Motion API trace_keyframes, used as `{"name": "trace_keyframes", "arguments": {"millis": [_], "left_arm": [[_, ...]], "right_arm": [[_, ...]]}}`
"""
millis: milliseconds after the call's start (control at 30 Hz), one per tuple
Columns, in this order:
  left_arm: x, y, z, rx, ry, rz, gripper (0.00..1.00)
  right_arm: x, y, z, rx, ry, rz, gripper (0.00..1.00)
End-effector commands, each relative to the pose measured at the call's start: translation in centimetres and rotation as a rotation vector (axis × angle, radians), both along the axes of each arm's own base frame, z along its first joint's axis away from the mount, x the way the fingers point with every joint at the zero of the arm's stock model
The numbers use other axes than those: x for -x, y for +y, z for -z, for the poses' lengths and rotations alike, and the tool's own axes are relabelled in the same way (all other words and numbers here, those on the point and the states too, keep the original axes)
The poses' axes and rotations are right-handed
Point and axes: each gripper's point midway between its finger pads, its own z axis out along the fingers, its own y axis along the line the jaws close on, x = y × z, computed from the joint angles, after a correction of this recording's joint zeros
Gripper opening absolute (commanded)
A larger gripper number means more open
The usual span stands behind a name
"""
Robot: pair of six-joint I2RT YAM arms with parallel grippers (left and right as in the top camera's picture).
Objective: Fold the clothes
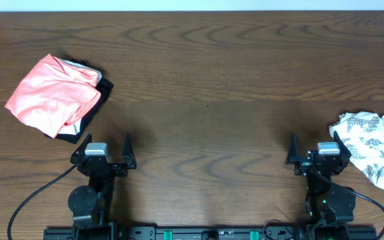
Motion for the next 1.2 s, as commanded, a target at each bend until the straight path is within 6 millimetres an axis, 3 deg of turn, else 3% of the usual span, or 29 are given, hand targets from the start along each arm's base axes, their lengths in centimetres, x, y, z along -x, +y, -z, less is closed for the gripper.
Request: {"name": "trace_keyframes", "arguments": {"millis": [0, 467, 700, 933, 1167], "left_arm": [[0.1, -0.3, 1.5, 0.007, 0.046, 0.018, 0.98], [0.1, -0.3, 1.3, 0.006, 0.039, 0.013, 0.98], [0.3, -0.5, 1.0, 0.098, 0.058, 0.015, 0.98], [1.3, -1.2, -2.3, 0.109, 0.122, 0.049, 0.98], [0.8, -1.2, -6.8, 0.113, 0.250, 0.044, 0.98]], "right_arm": [[0.0, -0.2, 0.0, 0.008, 0.000, 0.007, 0.99], [0.0, -0.1, 0.0, 0.006, 0.000, 0.003, 0.99], [0.1, 0.1, -0.4, -0.117, -0.014, -0.001, 0.99], [0.9, -1.3, -5.5, -0.123, -0.084, 0.076, 0.99], [0.1, -1.9, -7.7, -0.103, 0.083, 0.122, 0.99]]}}
